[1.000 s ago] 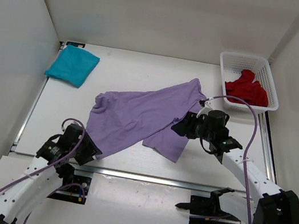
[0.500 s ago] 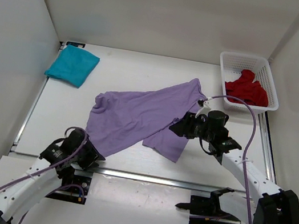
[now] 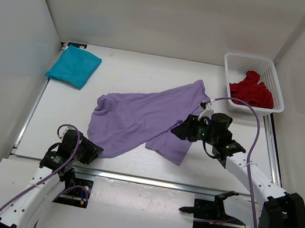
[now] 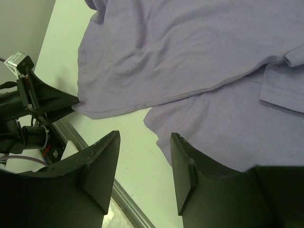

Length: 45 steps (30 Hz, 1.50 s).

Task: Fold and stack the t-shirts
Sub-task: Flatten out the tshirt

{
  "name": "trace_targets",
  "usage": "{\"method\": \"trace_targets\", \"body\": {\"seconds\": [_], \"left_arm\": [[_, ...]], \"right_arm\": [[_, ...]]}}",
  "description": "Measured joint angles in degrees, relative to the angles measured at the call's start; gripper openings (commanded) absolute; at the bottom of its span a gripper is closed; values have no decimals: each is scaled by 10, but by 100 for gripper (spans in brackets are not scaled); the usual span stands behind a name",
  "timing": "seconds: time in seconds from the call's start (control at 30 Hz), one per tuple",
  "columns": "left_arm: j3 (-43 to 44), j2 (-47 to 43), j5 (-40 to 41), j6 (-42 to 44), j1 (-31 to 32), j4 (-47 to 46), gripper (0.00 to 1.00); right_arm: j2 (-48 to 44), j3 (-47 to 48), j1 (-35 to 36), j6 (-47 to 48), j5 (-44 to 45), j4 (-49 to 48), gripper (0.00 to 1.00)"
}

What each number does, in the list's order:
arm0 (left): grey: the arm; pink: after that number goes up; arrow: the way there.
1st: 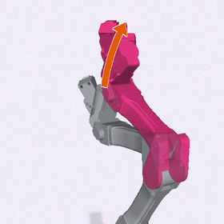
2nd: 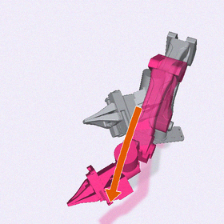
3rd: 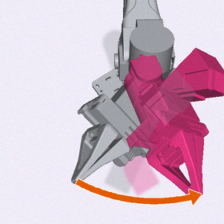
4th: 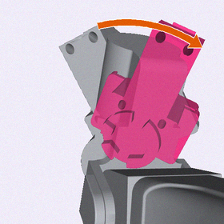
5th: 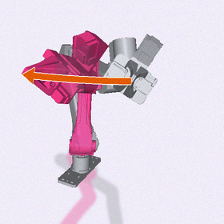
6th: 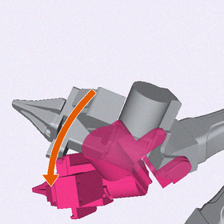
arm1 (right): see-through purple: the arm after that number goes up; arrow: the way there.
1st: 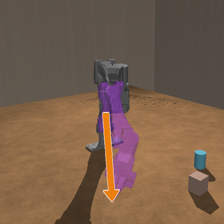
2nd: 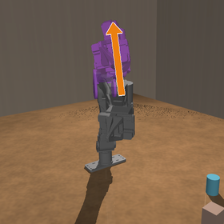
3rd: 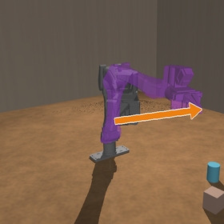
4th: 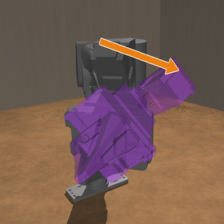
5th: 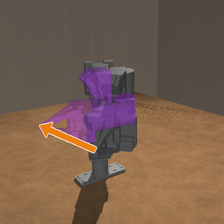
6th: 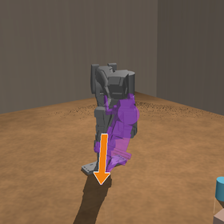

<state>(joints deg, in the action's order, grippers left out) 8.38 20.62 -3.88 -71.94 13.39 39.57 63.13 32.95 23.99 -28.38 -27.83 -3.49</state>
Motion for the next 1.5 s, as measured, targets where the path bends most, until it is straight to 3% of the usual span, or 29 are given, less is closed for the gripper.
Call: {"method": "trace_targets", "body": {"seconds": [0.3,0.5,0.67,0.87,0.97,1.17,1.5], "left_arm": [[-6,15,14,1,26,-13,0],[-6,22,7,19,9,-27,0],[30,96,-2,52,-30,-98,0],[280,381,-35,174,-76,-176,0],[351,446,-44,223,-109,-221,0],[328,449,-42,250,-87,-296,0],[234,405,-49,286,-32,-322,0]], "right_arm": [[-1,-3,-1,-1,0,0,45],[-1,-11,-24,-2,18,1,47],[7,-19,-105,-8,55,9,47],[52,-19,-214,-16,118,10,46],[85,-19,-263,-16,147,11,47],[162,-6,-313,-14,198,18,47],[257,98,-249,3,273,57,34]]}}
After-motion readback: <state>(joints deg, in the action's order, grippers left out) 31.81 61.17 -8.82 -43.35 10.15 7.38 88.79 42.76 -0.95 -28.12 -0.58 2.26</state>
